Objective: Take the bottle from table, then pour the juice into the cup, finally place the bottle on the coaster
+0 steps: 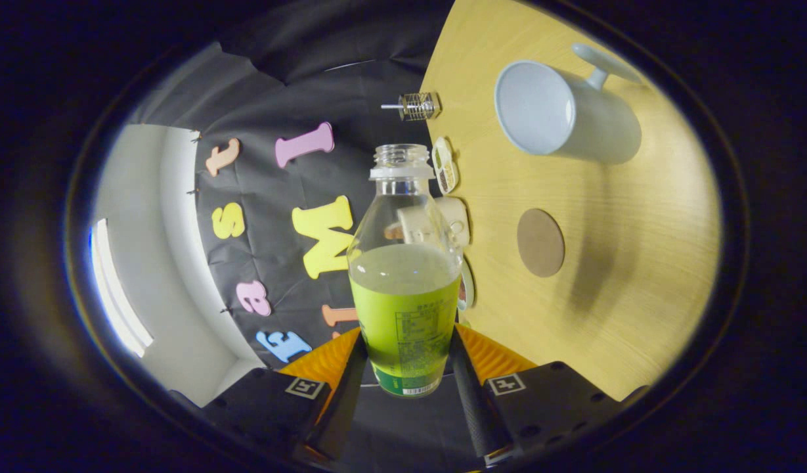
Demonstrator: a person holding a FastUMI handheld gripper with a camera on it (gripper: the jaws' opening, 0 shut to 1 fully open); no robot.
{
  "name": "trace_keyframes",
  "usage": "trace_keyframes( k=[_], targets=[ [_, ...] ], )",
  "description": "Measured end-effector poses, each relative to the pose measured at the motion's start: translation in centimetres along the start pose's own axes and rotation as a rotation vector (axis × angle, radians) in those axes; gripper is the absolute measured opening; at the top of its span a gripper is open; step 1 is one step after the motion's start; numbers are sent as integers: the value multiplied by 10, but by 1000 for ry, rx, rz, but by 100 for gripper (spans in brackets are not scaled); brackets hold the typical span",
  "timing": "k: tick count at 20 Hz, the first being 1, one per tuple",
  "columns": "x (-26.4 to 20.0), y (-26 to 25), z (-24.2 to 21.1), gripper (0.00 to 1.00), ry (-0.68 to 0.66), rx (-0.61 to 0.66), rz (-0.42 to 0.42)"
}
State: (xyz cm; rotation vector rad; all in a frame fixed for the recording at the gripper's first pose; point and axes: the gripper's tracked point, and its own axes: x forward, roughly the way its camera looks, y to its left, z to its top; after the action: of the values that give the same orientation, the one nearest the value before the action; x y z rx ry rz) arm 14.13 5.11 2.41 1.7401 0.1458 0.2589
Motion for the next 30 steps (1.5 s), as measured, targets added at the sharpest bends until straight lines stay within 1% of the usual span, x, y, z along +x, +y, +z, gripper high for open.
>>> trace_keyframes(
  k=[11, 16, 30],
  targets=[
    [2, 15, 3, 75, -11, 82, 31],
    [4, 13, 4, 75, -9, 108, 28],
    [1, 38, 15, 75, -27, 183, 88]
  ],
)
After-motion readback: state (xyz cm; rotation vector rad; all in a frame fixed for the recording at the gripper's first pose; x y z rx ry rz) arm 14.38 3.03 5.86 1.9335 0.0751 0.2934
